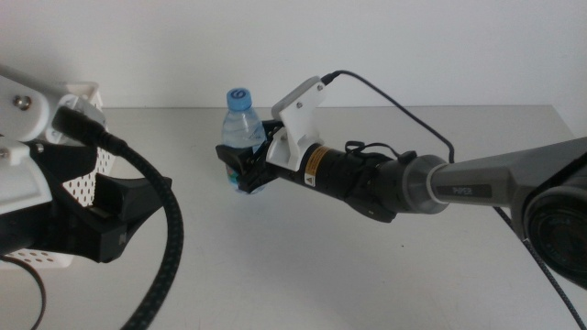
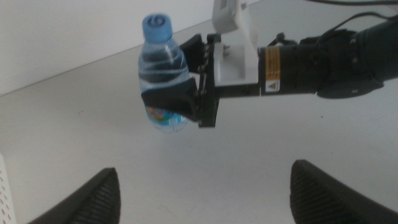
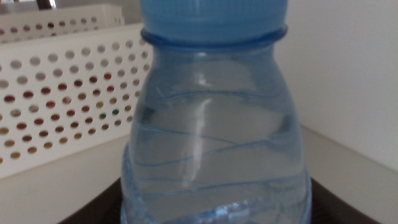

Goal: Use arms to grab the bottles and put them into the dustbin to the left of the table.

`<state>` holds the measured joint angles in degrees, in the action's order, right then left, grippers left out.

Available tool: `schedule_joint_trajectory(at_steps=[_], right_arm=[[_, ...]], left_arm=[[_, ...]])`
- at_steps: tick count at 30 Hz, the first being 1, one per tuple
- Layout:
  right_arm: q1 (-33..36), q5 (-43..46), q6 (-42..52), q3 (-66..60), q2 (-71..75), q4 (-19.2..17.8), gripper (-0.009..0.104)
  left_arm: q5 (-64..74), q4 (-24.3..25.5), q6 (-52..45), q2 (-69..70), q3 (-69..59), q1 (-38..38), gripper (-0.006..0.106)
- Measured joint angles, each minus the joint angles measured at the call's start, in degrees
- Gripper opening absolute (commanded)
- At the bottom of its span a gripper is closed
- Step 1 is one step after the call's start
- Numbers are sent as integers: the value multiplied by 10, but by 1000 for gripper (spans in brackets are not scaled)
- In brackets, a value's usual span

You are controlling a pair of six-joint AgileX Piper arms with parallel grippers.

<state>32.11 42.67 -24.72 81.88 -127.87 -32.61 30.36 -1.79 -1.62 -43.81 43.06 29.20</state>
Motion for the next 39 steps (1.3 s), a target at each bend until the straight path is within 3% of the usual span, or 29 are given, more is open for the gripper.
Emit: schedule_joint_trajectory(at_steps=[6,10,15,19,22,27,33,39], right_arm=[[26,-27,7,8,-35,7,-1],[27,-31,9,9,-36,13,6],[27,-56,2,11,-29,-2,38],[27,-87,-5,8,-12,-44,64],[26,-101,-17,-4,12,-64,73],[11,-110,-68,-39,77,-79,74],[-21,-123,-140,-135,178,-129,71],[-49,-196,-180,-250,360,-148,68]], left_arm=[[0,0,0,0,0,0,94],[0,0,0,0,0,0,94],[0,0,0,0,0,0,93],[0,0,0,0,0,0,93],[0,0,0,0,0,0,93],[0,0,0,0,0,0,93],[0,0,0,0,0,0,93],[0,0,0,0,0,0,93]])
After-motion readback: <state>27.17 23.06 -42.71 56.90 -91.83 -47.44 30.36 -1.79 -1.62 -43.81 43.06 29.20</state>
